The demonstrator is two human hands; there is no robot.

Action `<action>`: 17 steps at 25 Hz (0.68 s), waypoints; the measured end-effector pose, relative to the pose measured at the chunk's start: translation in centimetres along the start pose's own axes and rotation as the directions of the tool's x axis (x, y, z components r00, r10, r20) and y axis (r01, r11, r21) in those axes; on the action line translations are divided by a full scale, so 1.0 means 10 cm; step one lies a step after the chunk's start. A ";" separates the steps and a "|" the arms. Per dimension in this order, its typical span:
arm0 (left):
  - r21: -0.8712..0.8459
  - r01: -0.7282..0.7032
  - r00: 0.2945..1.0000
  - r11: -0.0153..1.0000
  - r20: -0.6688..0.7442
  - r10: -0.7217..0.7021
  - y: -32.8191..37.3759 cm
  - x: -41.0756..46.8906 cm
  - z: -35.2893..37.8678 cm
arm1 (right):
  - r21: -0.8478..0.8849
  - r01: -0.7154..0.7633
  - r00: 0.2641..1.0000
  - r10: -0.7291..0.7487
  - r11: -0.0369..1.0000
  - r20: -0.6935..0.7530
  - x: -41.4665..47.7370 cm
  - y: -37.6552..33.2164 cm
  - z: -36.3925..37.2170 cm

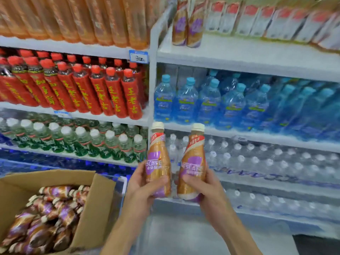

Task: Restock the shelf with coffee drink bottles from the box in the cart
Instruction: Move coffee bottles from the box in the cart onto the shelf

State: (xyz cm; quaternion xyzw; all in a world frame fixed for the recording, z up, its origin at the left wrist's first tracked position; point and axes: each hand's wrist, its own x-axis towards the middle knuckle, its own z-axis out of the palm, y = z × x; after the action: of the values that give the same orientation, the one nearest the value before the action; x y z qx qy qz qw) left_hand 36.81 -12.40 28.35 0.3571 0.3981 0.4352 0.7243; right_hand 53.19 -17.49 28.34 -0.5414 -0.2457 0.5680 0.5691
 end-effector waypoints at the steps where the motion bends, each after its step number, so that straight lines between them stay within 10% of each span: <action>1: 0.007 -0.001 1.000 1.000 0.015 0.001 -0.02 0.01 0.18 | -0.009 0.016 1.000 -0.016 1.000 -0.015 -0.05 -0.09 -0.16; 17: 0.084 -0.106 0.986 0.991 0.140 0.094 0.15 0.98 1.29 | 0.013 0.315 0.924 -0.303 0.949 -0.234 0.60 -0.97 -0.82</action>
State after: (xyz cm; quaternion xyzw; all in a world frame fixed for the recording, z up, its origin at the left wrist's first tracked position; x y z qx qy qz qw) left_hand 50.71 -5.11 32.58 0.4381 0.3491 0.4272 0.7097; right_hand 65.61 -12.57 32.63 -0.5430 -0.2464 0.4111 0.6895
